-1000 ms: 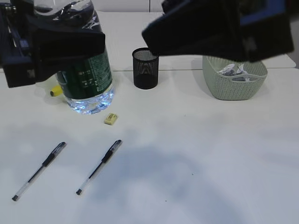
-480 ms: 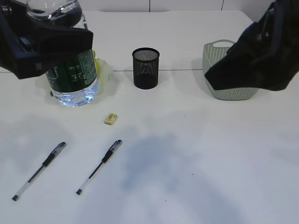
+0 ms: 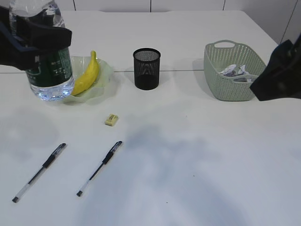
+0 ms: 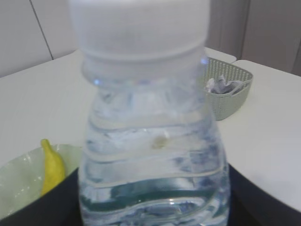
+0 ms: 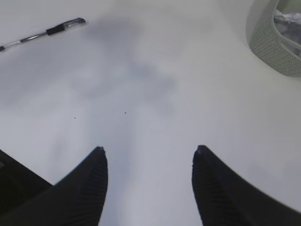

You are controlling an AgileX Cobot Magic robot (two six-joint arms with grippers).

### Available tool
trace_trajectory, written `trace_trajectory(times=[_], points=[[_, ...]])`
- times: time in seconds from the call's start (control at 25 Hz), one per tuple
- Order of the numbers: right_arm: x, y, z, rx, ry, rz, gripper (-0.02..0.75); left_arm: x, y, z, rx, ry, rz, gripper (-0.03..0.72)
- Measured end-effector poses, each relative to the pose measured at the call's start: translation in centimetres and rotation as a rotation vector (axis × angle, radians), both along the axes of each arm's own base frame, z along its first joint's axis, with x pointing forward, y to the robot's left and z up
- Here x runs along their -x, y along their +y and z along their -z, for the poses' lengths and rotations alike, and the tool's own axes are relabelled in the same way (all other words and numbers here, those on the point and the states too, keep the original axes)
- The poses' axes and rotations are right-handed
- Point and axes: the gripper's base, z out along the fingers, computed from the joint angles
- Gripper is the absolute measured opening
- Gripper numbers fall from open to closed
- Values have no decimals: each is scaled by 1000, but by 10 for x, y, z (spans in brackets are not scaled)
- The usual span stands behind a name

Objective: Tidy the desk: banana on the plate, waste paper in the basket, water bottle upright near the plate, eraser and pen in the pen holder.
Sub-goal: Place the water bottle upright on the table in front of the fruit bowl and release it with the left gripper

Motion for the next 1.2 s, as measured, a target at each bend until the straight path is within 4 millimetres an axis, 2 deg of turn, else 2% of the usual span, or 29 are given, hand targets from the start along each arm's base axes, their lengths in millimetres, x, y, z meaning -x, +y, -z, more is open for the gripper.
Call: trace_trajectory(times=[0.52, 0.68, 0.92, 1.2], points=[[9, -12, -10, 12, -39, 48, 428, -9, 23, 5, -74, 27, -271, 428], [16, -18, -10, 7, -50, 58, 428, -9, 26, 8, -111, 23, -294, 428], [23, -23, -2, 11, -37, 78, 428, -7, 34, 27, -191, 58, -348, 427], [24, -24, -2, 10, -38, 82, 428, -7, 39, 30, -272, 32, -376, 427]])
